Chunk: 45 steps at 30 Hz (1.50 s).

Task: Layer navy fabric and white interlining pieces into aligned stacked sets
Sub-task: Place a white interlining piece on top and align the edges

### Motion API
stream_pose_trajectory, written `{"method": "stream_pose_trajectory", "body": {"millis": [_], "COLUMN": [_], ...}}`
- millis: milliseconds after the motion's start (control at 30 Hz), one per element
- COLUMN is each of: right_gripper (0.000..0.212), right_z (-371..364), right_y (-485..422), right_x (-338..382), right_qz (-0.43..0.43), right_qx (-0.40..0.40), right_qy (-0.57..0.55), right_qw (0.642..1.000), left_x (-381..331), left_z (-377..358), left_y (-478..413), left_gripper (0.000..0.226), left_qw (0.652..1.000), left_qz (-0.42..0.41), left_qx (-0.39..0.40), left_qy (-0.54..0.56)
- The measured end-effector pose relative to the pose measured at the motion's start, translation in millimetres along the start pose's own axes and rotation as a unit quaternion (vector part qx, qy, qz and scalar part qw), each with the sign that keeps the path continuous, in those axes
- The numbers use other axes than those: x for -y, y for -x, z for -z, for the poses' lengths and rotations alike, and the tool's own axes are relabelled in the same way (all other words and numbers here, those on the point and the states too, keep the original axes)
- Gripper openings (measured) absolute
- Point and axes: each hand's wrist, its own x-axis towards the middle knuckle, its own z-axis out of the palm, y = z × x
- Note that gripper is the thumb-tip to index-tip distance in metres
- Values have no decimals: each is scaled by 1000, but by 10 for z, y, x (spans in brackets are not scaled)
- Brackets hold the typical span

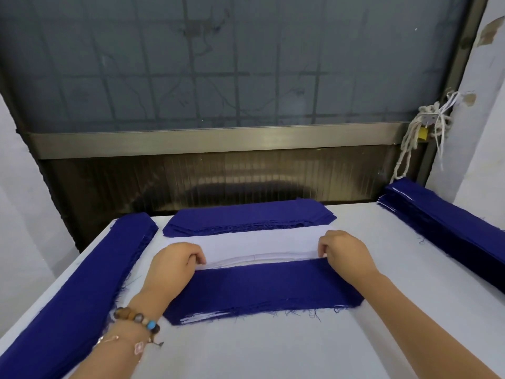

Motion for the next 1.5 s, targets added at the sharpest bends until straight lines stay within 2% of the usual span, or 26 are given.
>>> {"method": "stream_pose_trajectory", "body": {"millis": [67,133,233,367,533,800,1033,1133,1300,1500], "right_gripper": [27,37,49,50,51,25,25,21,17,17], "right_z": [-56,-136,-256,-434,-633,-719,-840,-887,-924,-961], "right_y": [-194,-386,-671,-1032,-1384,-1807,-1833,-1817,-1815,-1779], "right_x": [126,257,427,615,692,809,800,799,802,796], "right_qz": [5,16,42,77,93,39,1,13,34,63], "right_qx": [-27,-58,-58,-14,21,22,-4,-11,-28,-71], "right_qy": [-17,-49,-74,-61,-17,-11,-58,-63,-53,-58], "right_qw": [999,997,995,995,995,999,998,998,998,994], "left_x": [-66,-138,-252,-353,-386,-349,-313,-300,-247,-276], "left_z": [-81,-187,-364,-588,-835,-1057,-1230,-1247,-1232,-1194], "left_y": [-159,-351,-651,-1026,-1408,-1742,-1807,-1791,-1774,-1780], "left_gripper": [38,35,39,42,29,18,12,8,11,10], "left_qw": [997,995,997,999,999,999,999,998,992,996], "left_qz": [-16,-37,-48,-46,-33,15,-17,-23,-44,-50], "left_qx": [-60,-78,-52,-25,5,-39,-37,-42,-83,-52], "left_qy": [34,44,23,-3,-42,-15,-34,-30,-90,-43]}}
